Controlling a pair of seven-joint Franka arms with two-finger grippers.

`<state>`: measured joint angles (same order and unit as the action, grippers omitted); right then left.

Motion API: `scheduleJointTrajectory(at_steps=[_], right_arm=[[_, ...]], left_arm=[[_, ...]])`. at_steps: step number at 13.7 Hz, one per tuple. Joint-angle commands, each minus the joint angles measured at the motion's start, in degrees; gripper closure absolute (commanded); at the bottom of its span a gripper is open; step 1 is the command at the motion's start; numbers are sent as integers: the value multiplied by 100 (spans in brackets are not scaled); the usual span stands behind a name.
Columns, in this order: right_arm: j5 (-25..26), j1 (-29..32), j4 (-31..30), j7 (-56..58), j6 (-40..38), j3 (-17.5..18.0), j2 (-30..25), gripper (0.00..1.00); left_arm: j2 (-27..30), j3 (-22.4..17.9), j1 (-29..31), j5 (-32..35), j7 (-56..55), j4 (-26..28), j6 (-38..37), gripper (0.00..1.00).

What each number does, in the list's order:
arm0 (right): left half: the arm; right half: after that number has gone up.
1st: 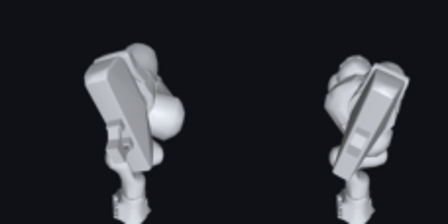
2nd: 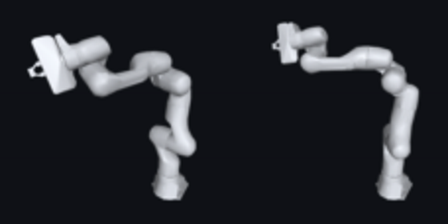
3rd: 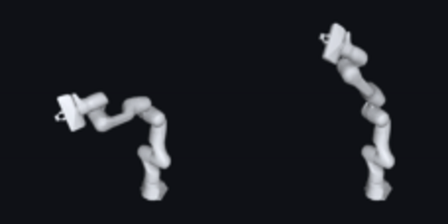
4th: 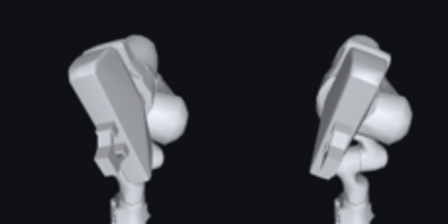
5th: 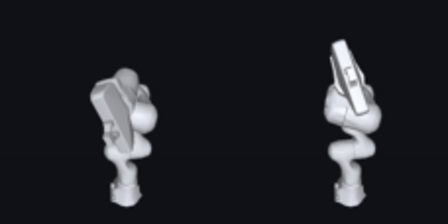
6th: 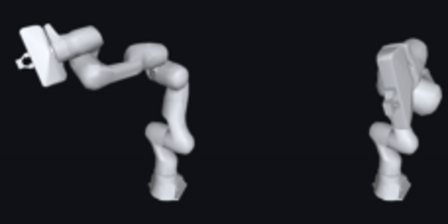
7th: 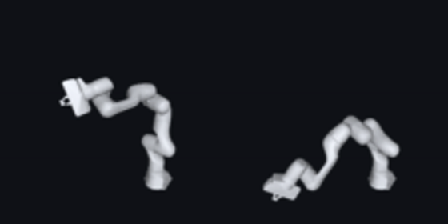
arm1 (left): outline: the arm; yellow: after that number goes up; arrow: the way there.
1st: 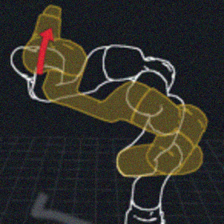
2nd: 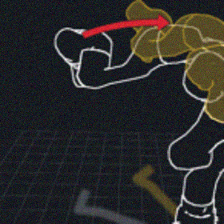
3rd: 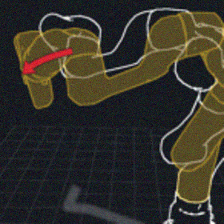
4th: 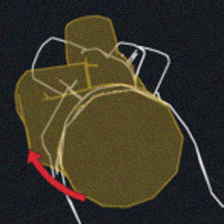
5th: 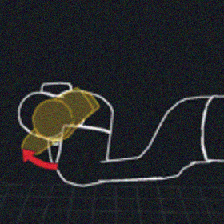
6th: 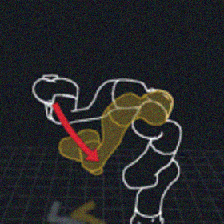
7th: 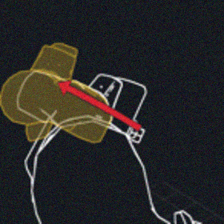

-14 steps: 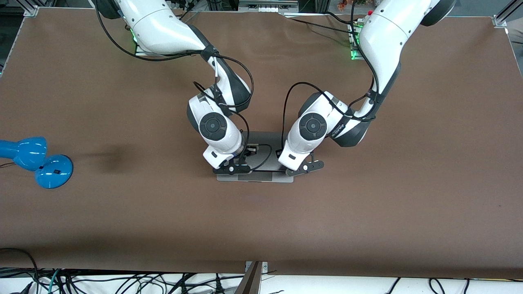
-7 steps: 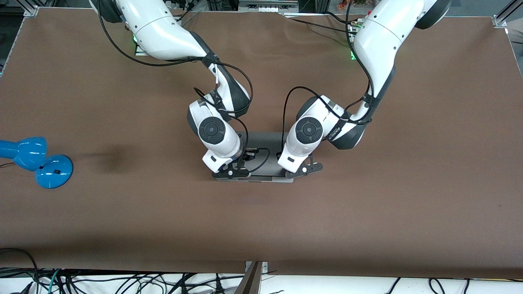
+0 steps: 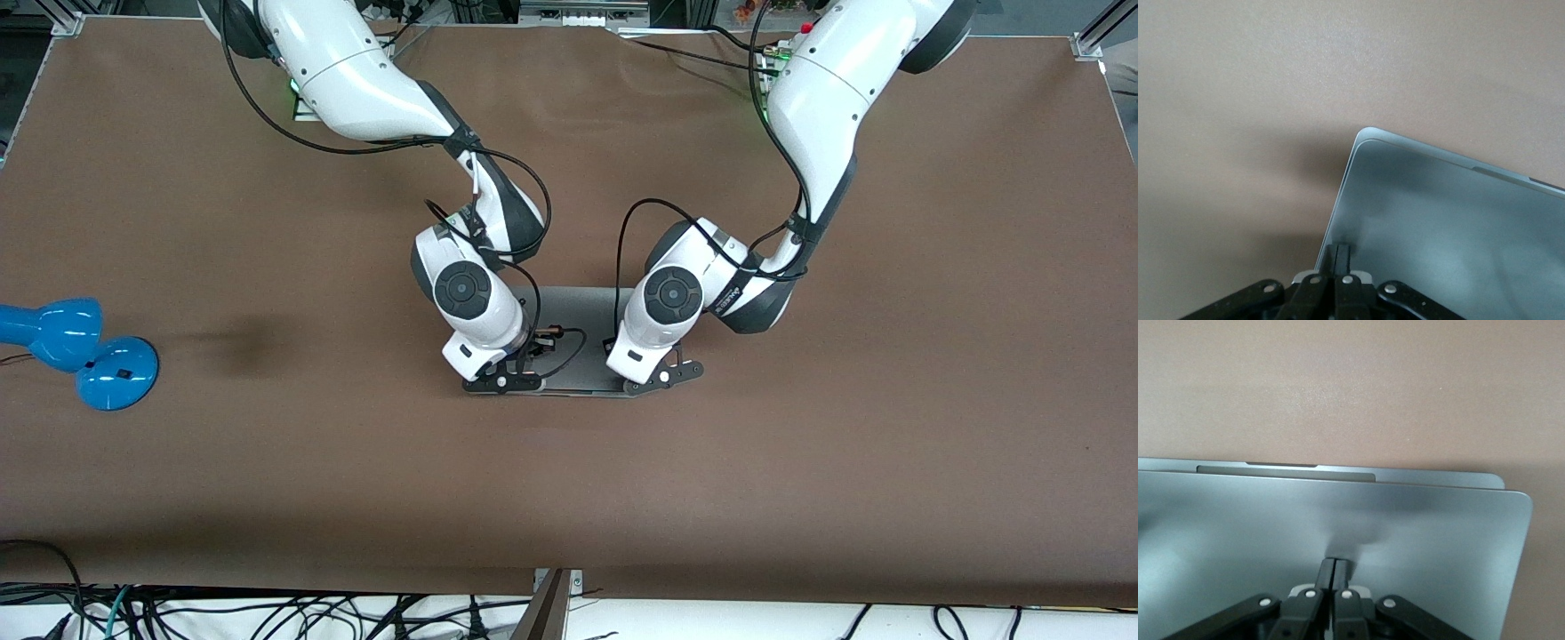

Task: Close laptop with both arms from behind
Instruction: 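Open both grippers and lift them off the closed laptop lid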

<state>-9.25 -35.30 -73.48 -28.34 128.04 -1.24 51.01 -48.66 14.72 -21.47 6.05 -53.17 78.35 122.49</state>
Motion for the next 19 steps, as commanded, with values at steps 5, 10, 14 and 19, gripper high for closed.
scheduleJointTrajectory(at_steps=[5,10,14,19], right_arm=[[187,41,53,101,310,10,243,94],[178,41,53,109,301,-16,234,94],[161,67,62,101,257,-25,216,72],[178,32,211,101,187,-244,172,1]], left_arm=[[-372,-101,-182,159,-176,-452,-50,100],[-495,-259,-322,159,-220,-496,64,100],[-495,-268,-322,159,-229,-496,64,100],[-469,-268,-314,159,-229,-496,64,100]])
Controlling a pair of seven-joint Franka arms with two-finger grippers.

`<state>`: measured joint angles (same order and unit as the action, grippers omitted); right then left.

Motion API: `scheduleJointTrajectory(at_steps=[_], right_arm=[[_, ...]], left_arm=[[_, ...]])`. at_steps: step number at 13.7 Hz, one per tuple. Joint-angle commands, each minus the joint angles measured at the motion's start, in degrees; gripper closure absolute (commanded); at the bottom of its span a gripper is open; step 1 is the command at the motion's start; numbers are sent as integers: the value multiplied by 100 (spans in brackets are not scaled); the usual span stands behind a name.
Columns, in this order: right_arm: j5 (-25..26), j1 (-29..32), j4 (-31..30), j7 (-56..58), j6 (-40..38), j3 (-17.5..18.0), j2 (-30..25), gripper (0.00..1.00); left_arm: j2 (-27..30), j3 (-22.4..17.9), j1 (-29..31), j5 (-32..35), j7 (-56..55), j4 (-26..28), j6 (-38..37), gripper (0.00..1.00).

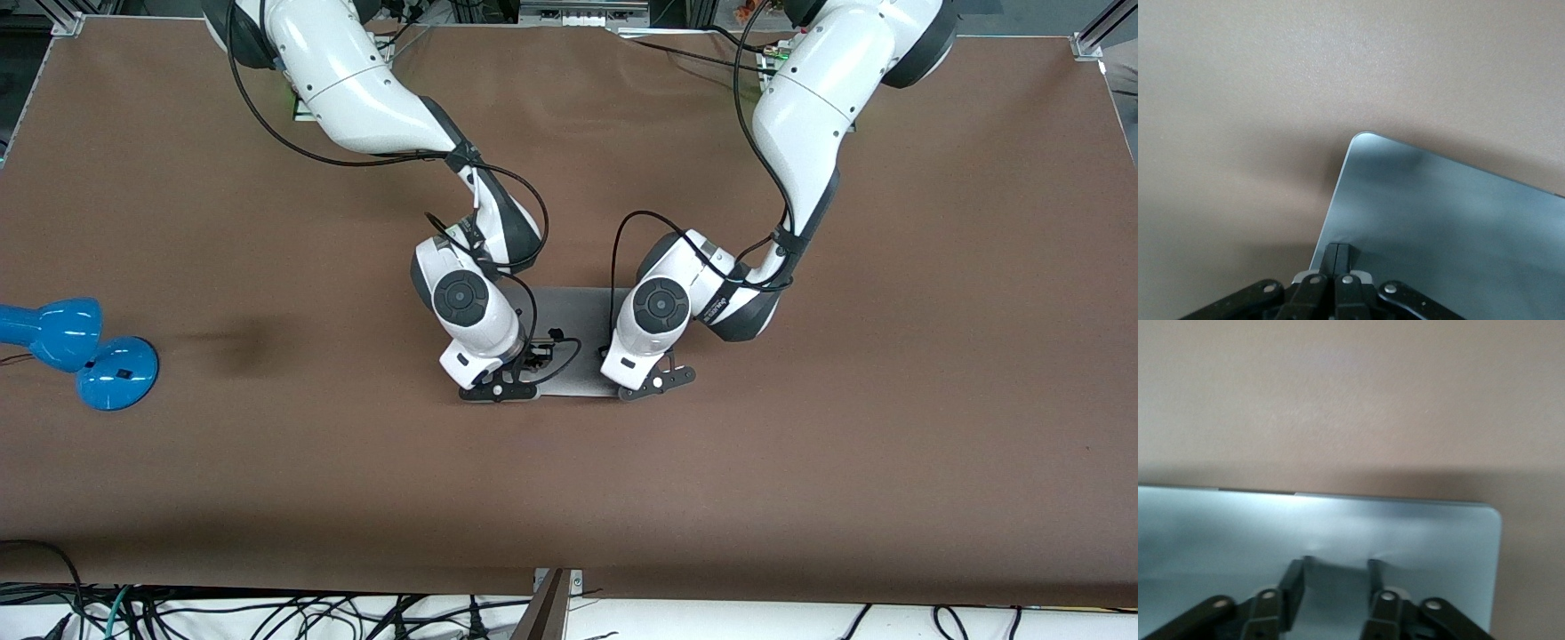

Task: Close laptop with both arms from behind
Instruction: 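Open both grippers and lift them off the closed laptop lid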

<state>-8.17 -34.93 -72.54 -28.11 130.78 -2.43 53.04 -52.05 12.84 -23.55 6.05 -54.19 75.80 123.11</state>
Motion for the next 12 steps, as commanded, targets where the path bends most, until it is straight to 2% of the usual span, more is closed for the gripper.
scheduleJointTrajectory(at_steps=[1,2,4,5,7,8,12], right_arm=[[70,-5,178,77,-193,-195,-48,1],[70,12,265,77,-455,-214,-48,0],[70,21,878,68,-1296,-336,-48,0],[61,21,1177,68,-1788,-467,-57,0],[61,56,1400,60,-2485,-565,-371,0],[53,196,1391,60,-2731,-522,-617,0],[79,697,1365,68,-3620,-460,-1391,0]], left_arm=[[-121,-80,-105,159,-127,-241,3,100],[-103,-80,-105,159,-127,-241,-6,100],[-59,-80,-97,168,-119,-241,-23,100],[10,-80,-71,177,-110,-233,-67,80],[160,-72,35,194,-83,-180,-111,13],[274,-80,35,194,-66,-163,-233,0],[687,-80,114,194,373,-101,-936,0]])
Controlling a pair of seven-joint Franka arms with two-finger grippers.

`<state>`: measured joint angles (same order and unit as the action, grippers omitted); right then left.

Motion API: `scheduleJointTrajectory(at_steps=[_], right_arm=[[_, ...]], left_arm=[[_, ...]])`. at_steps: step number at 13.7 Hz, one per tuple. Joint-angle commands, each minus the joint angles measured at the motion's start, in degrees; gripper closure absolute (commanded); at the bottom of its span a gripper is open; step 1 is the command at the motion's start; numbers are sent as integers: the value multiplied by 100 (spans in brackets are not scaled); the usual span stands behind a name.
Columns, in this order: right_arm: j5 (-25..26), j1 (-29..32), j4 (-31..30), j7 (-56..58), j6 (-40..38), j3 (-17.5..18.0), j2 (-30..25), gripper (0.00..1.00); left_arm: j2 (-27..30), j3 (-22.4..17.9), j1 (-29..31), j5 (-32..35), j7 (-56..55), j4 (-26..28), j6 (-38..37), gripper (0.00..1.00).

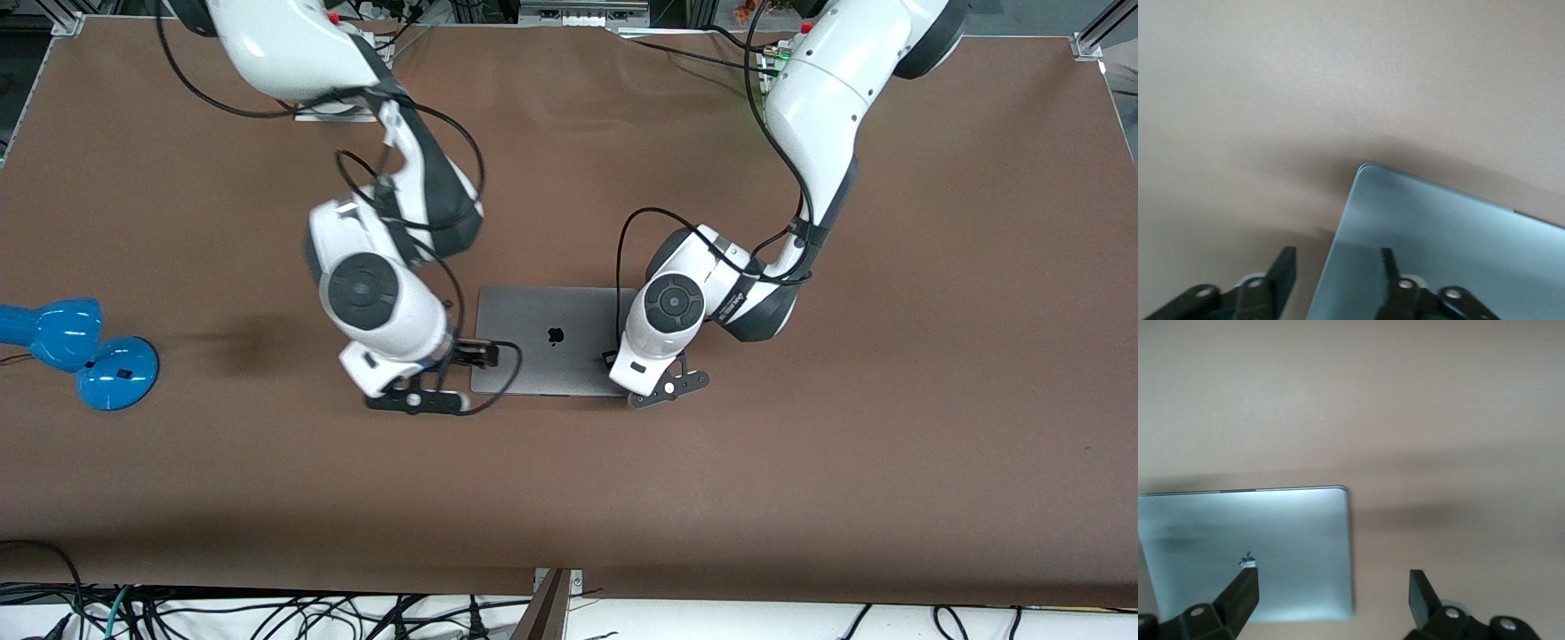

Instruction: Close laptop with both arms from behind

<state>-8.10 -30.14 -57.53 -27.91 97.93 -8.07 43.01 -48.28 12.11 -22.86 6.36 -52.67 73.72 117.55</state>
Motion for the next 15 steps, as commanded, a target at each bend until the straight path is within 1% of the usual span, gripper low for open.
scheduleJointTrajectory(at_steps=[1,4,5,7,8,10,13,15], right_arm=[[115,341,-136,49,-466,104,-564,0],[703,570,-188,93,-826,113,-1127,0],[800,614,-223,197,-958,113,-1311,0],[801,894,-259,618,-1143,121,-1584,0],[801,1017,-268,820,-1188,121,-1673,0],[775,1307,-320,1172,-1276,130,-1796,0],[766,1747,-320,1621,-1416,200,-1954,0],[757,2176,-320,1989,-1443,384,-2025,0]], left_arm=[[459,-7,132,164,344,177,-504,0],[1204,1,335,164,504,861,-514,0],[1468,10,414,164,565,1090,-514,0],[1978,45,633,156,871,1512,-514,0],[2137,45,712,155,977,1627,-523,0],[2332,45,809,155,1005,1760,-575,0],[2595,45,985,155,1293,1742,-820,0],[2823,54,1196,155,1531,1742,-1014,0]])
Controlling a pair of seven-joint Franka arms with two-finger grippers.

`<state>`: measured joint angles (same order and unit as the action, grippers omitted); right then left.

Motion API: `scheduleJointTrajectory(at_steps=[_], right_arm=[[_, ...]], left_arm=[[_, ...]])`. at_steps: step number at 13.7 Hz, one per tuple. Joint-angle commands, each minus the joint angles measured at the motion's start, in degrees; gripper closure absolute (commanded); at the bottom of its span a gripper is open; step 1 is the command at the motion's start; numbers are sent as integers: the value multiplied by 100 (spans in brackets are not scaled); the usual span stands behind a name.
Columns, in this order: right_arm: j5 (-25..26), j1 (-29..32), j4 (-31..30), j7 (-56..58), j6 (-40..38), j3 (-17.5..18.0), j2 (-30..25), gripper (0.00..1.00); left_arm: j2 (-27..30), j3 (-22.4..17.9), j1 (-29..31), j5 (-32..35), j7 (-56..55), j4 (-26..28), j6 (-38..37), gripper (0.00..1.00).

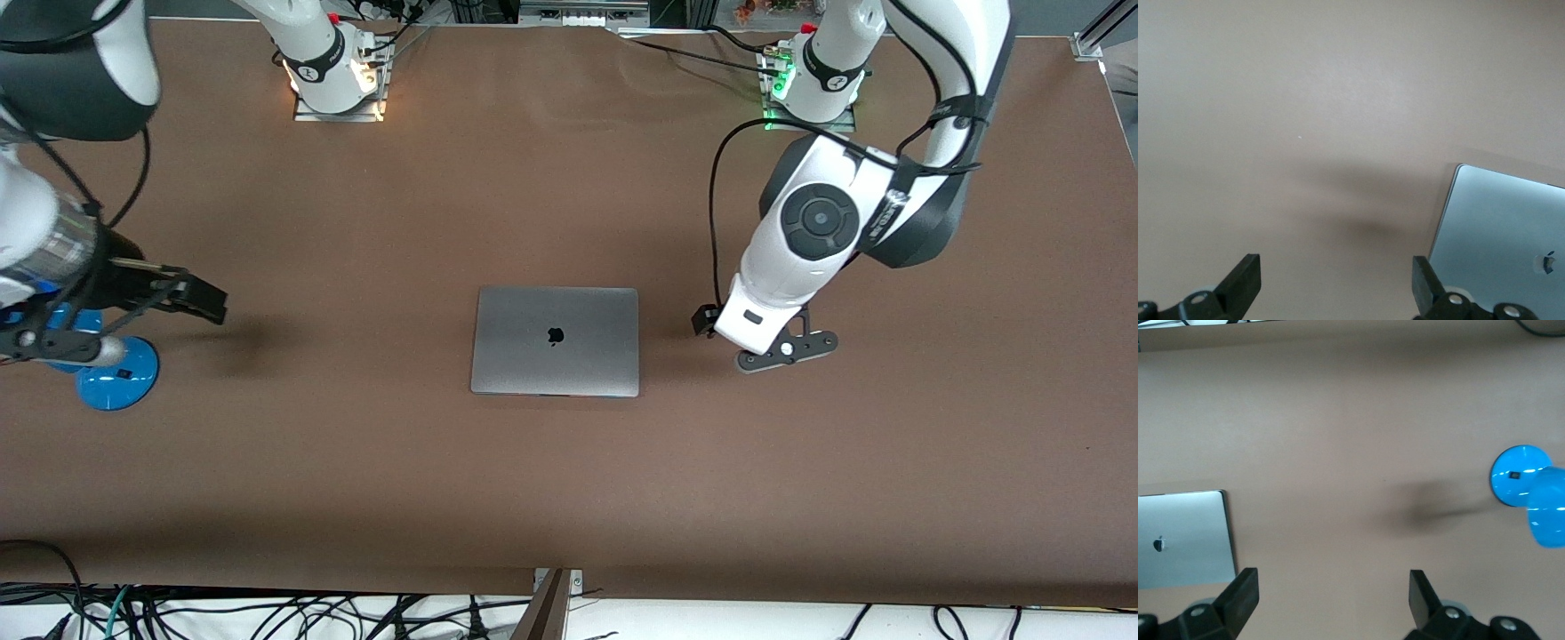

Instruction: Close laptop with both arms from behind

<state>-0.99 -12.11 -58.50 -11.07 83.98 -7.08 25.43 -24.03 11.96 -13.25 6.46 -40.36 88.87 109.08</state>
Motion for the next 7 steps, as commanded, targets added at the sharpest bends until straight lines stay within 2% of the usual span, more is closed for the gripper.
scheduleJointTrajectory(at_steps=[1,7], right_arm=[[46,559,-232,446,-49,382,-328,0],[55,982,-706,666,83,479,-653,0]], left_arm=[[521,69,348,145,414,227,-246,0],[1146,69,1166,49,1644,148,-766,0]])
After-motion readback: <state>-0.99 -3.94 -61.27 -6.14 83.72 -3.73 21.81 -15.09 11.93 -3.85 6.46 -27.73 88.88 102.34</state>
